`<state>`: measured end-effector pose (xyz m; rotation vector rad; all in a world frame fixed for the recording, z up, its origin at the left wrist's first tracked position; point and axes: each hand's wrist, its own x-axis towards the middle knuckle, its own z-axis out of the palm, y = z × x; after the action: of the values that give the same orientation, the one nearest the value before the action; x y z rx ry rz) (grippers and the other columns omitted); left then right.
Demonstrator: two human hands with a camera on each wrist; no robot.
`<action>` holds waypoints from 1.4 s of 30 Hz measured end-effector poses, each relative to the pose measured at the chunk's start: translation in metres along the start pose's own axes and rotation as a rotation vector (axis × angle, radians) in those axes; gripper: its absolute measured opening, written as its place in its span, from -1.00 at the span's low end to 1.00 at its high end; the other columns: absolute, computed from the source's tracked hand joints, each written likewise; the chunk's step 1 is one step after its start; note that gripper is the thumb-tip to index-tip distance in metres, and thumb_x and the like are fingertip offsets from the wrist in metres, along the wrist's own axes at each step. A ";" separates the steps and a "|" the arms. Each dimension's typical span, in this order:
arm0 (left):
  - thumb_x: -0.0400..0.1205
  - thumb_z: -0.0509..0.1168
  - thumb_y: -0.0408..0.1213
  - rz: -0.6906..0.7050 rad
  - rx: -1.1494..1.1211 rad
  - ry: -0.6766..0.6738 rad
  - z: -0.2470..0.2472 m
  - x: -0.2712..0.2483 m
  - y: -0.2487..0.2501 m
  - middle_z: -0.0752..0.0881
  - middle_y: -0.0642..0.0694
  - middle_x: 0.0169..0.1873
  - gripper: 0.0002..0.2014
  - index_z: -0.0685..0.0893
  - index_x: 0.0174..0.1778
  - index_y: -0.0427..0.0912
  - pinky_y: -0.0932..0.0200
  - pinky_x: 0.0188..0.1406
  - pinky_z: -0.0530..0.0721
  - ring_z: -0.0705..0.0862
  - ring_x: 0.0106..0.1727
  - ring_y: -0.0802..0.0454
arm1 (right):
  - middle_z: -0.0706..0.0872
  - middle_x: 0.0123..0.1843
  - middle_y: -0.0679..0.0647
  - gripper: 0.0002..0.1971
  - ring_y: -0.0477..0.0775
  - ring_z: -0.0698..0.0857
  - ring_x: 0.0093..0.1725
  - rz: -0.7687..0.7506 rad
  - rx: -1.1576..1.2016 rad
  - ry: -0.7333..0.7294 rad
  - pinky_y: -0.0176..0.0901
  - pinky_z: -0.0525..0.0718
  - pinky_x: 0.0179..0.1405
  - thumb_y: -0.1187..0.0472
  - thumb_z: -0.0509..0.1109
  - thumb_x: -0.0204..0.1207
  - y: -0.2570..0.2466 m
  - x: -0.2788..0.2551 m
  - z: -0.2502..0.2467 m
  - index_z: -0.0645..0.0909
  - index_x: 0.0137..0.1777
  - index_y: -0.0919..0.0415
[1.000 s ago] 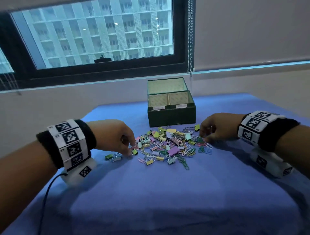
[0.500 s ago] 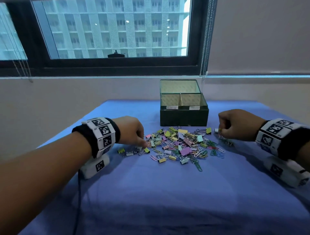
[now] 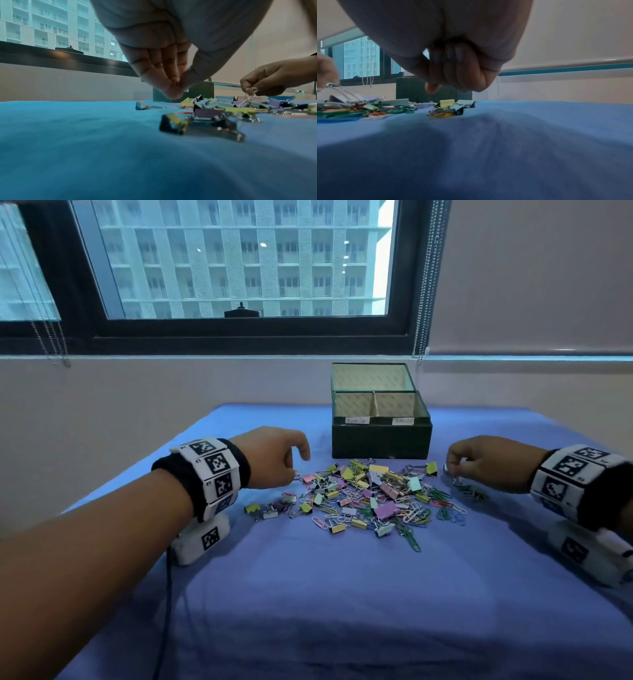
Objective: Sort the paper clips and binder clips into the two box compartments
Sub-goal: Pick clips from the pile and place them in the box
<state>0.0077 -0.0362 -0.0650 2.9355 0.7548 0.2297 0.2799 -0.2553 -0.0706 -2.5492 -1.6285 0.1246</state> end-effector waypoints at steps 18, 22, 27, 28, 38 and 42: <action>0.59 0.35 -0.14 -0.053 0.105 -0.194 0.003 0.000 0.001 0.54 0.19 -0.36 -0.90 0.76 -0.06 0.03 0.23 -0.18 0.44 0.54 -0.28 0.15 | 0.64 -0.27 -0.04 -0.85 -0.07 0.51 -0.34 0.022 -0.021 0.011 -0.26 0.45 -0.34 0.22 0.32 0.58 -0.005 0.000 0.002 0.55 -0.23 0.09; 0.47 0.48 -0.09 -0.032 0.108 -0.164 0.005 0.002 -0.004 0.58 0.16 -0.41 -0.95 0.78 -0.24 0.06 0.25 -0.34 0.49 0.53 -0.36 0.23 | 0.69 -0.16 0.01 -0.89 0.04 0.60 -0.20 0.039 0.059 0.153 -0.12 0.48 -0.25 0.19 0.30 0.62 -0.011 0.012 -0.010 0.59 -0.14 0.13; 0.55 0.33 -0.11 0.026 0.187 -0.142 0.008 0.003 -0.006 0.58 0.17 -0.35 -0.90 0.65 -0.29 0.10 0.25 -0.23 0.52 0.55 -0.26 0.15 | 0.61 -0.08 0.08 -0.93 0.11 0.54 -0.13 0.071 0.122 0.354 -0.16 0.39 -0.14 0.19 0.30 0.61 -0.028 0.060 -0.042 0.56 -0.07 0.16; 0.56 0.30 -0.12 0.036 0.185 -0.117 0.008 0.004 -0.007 0.57 0.19 -0.33 -0.90 0.61 -0.27 0.12 0.25 -0.20 0.50 0.54 -0.23 0.14 | 0.61 -0.06 0.09 -0.92 0.12 0.54 -0.11 0.090 0.137 0.364 -0.16 0.39 -0.14 0.20 0.29 0.61 -0.034 0.070 -0.047 0.58 -0.05 0.19; 0.63 0.20 -0.16 0.056 0.146 -0.072 0.007 0.006 -0.008 0.65 0.16 -0.13 -0.89 0.55 -0.20 0.12 0.23 -0.04 0.61 0.62 -0.10 0.11 | 0.77 0.17 0.13 -0.73 0.12 0.72 0.07 0.145 0.158 0.201 -0.16 0.63 -0.04 0.16 0.30 0.61 -0.052 0.130 -0.057 0.73 0.22 0.20; 0.67 0.14 -0.26 0.069 0.149 -0.096 0.015 0.011 -0.013 0.55 0.17 -0.11 -0.86 0.47 -0.15 0.10 0.17 0.00 0.60 0.58 -0.08 0.07 | 0.76 -0.10 -0.03 -0.88 -0.06 0.68 -0.12 0.036 0.329 0.362 -0.23 0.54 -0.16 0.20 0.39 0.58 -0.054 0.102 -0.066 0.77 -0.01 0.07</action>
<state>0.0134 -0.0210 -0.0799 3.0896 0.6866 0.0388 0.2825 -0.1436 0.0017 -2.1986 -1.3066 -0.0596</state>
